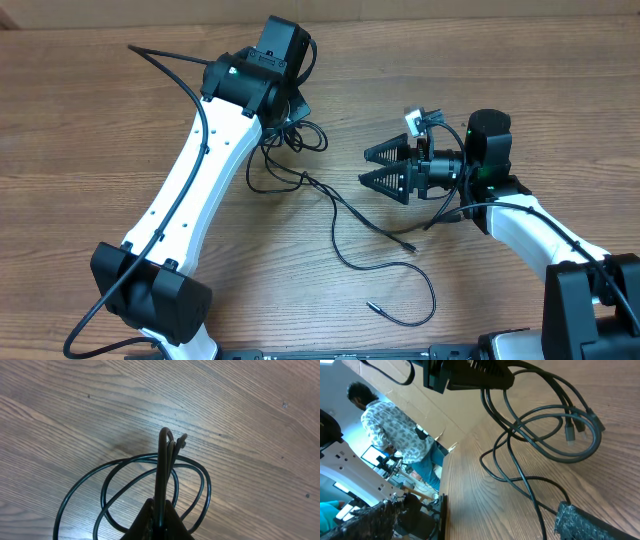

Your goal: Untangle cables

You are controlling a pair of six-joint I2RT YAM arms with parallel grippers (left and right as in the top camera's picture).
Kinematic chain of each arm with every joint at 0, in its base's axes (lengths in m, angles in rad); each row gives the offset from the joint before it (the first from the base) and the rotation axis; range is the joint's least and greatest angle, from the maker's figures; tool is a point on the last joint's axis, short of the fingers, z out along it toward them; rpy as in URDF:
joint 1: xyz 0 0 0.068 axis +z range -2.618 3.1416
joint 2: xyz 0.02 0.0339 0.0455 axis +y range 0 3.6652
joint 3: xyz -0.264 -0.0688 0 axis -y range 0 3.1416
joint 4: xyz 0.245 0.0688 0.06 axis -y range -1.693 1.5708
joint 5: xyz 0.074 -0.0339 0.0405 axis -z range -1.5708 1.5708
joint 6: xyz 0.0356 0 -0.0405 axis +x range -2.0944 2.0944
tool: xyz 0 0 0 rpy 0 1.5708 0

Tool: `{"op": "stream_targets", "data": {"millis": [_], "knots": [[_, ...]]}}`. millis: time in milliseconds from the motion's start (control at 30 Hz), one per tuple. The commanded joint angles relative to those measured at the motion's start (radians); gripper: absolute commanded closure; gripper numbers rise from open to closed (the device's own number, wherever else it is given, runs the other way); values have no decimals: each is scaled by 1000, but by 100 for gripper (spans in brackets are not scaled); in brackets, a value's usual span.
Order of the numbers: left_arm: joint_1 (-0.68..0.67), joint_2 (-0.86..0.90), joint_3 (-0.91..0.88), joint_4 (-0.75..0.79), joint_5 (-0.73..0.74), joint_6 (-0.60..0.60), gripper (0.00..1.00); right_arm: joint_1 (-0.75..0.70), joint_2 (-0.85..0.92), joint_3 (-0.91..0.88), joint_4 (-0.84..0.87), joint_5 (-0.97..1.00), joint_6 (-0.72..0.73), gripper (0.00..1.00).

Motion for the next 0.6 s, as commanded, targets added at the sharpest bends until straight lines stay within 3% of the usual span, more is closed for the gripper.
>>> {"op": "stream_targets", "data": {"millis": [0,267,533,567], "knots": [[3,-25,14,13,-29,-96,95,-2,-8,3,-16,-5,-1,0],[89,-24,14,172,-29,-235,96,-2,-8,3,-124,-5,-1,0],[124,-23,14,294,-29,-303,89,-2,-8,3,-144,14,-1,0],[124,-23,14,297,-29,-318,85,-2,-8,3,-149,21,-2,0]]}}
